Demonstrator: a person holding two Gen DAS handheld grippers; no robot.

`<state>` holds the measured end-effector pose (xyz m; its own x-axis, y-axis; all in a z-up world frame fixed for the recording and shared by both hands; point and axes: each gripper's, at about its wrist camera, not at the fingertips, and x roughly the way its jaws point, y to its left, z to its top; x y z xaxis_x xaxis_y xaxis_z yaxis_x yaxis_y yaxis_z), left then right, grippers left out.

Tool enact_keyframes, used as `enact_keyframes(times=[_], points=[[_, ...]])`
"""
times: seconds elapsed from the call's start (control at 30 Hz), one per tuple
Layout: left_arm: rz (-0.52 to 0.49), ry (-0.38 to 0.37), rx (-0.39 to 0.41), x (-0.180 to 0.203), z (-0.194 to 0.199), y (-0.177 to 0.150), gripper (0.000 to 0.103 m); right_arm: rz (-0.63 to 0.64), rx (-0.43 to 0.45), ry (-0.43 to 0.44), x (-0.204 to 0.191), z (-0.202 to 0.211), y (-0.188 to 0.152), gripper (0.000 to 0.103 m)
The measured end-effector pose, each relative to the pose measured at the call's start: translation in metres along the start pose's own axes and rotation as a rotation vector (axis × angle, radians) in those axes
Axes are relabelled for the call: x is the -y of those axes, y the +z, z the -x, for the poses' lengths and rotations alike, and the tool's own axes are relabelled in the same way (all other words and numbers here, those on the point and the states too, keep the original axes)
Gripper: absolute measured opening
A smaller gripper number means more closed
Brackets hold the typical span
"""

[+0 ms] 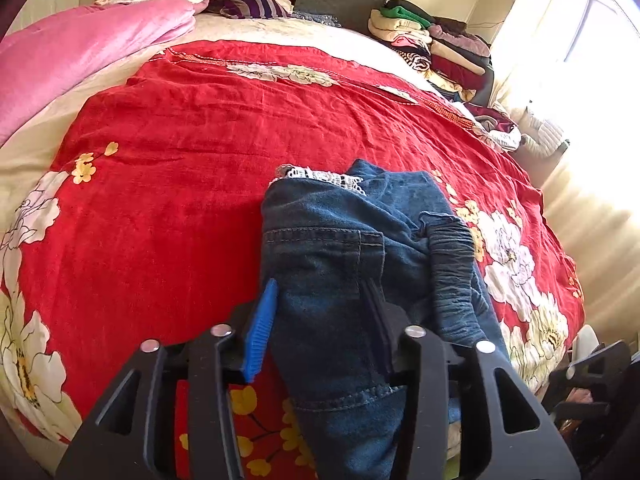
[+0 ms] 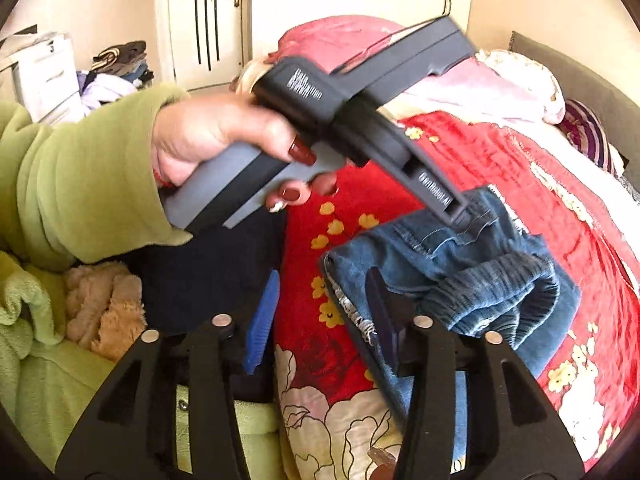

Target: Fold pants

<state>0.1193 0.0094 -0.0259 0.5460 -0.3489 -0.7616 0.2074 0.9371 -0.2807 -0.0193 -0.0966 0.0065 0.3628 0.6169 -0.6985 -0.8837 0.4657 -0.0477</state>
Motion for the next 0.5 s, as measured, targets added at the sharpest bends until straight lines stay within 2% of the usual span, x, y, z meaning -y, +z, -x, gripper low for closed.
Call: enact_keyframes(times=[0.17, 0.5], points=[[-0.005, 0.003, 0.010, 0.003, 0.007, -0.004, 0.047, -0.006, 0.034, -0.010, 0.003, 0.011, 0.001, 0.053], [-0.001, 0.017, 0.045, 0.005, 0.026, -0.006, 0.065, -0.032, 0.116, -0.068, 0.009, 0.034, 0.002, 0.075]])
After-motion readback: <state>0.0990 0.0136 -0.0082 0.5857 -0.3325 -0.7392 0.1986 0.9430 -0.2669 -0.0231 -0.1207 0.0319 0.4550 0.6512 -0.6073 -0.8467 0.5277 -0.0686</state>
